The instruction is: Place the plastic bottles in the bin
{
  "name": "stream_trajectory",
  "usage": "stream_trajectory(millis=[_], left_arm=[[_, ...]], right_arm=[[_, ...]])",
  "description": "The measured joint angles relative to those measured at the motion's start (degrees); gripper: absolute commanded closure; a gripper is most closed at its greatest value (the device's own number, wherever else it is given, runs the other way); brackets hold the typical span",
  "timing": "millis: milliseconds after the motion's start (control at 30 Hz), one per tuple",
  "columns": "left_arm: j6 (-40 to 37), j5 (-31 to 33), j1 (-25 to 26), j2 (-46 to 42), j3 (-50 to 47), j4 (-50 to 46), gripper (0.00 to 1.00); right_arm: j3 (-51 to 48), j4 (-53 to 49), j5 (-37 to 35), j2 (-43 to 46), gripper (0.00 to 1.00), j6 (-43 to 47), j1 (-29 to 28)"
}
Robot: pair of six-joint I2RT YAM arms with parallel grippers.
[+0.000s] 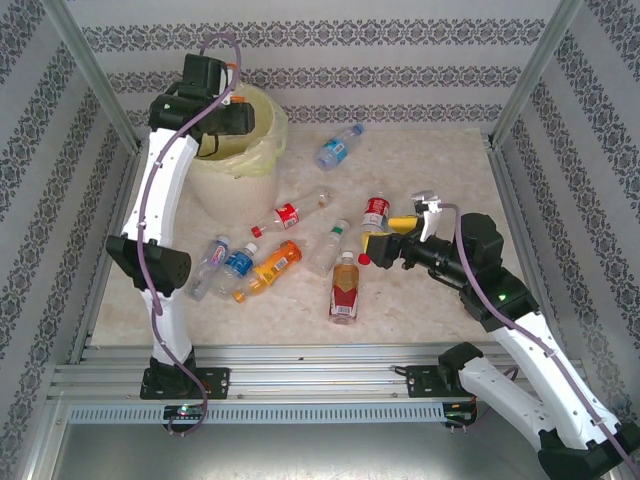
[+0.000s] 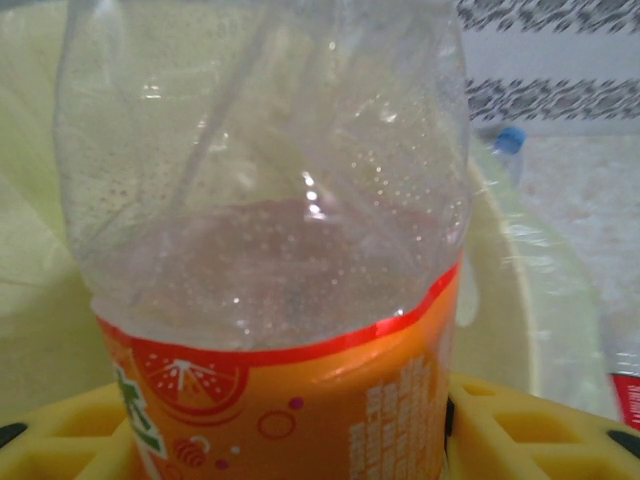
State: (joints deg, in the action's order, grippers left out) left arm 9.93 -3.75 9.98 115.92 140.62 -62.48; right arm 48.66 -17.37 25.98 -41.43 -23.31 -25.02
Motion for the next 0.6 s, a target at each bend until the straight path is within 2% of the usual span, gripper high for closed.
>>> stream_trajectory(millis=[367, 600], left_arm=[[-2.7, 1.9, -2.3, 7.6, 2.7, -6.6, 0.42], [-2.6, 3.0, -3.3, 7.9, 2.7, -8.8, 0.33]], right_arm=[[-1.0, -0.1, -1.5, -1.6, 0.02, 0.0, -0.4], [-1.3, -0.3, -2.3, -2.4, 0.02, -0.1, -0.8]])
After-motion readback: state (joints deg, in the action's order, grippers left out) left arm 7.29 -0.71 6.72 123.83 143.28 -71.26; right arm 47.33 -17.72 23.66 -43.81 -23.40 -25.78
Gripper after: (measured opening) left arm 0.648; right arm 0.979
